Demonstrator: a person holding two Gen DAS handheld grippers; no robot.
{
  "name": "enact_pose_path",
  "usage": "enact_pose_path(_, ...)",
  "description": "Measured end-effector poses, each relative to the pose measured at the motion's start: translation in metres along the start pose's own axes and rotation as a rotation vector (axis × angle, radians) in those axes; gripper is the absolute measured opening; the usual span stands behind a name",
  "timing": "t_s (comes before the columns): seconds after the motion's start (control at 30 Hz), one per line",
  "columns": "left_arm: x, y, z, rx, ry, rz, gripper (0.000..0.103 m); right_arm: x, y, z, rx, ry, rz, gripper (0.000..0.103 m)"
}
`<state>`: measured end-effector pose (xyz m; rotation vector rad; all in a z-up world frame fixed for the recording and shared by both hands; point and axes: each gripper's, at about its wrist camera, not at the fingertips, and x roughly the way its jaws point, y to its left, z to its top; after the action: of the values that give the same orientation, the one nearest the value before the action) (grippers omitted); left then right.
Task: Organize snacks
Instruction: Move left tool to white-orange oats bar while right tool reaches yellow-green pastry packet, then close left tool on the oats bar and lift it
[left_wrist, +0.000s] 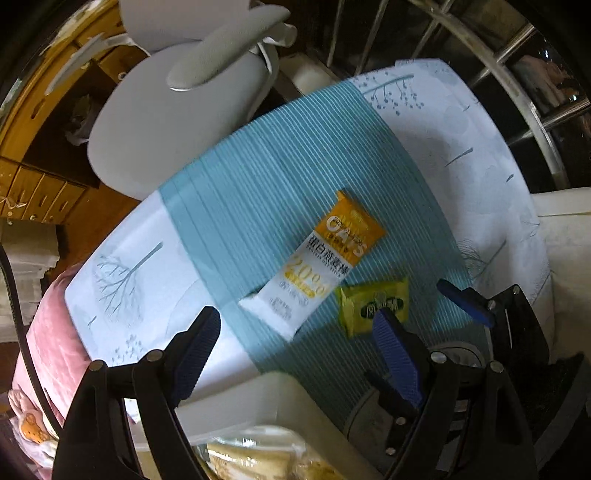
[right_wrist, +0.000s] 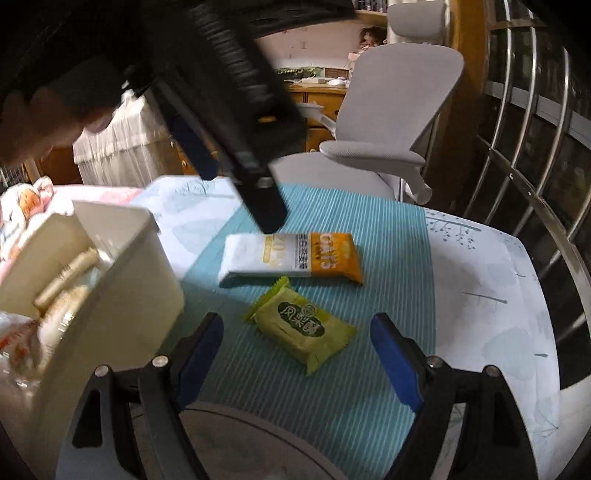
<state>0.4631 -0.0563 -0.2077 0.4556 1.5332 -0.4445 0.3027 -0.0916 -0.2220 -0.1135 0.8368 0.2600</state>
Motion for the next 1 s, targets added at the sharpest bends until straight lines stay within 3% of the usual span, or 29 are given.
enact_pose_path(0.23,0.031,-0.012,0.022,0.074,0.046,0.037,0.084,0.022,0.001,-0.004,0.015,0.027,-0.015,0.082)
enact_pose_path(0.6,0.065,-0.012,0.040,0.077,0.095,0.060,0.081,0.036,0.001,-0.001,0.017,0.072,-0.017,0.074)
enact_pose_path(0.9,0.076,-0.008,0.046,0.070,0.094,0.012,0.057,0.036,0.004,-0.002,0.008,0.074,-0.016,0.067)
enact_pose_path(1.0,0.075,-0.008,0.045,0.067,0.075,0.001,0.041,0.036,0.006,-0.002,0.006,0.072,-0.019,0.064)
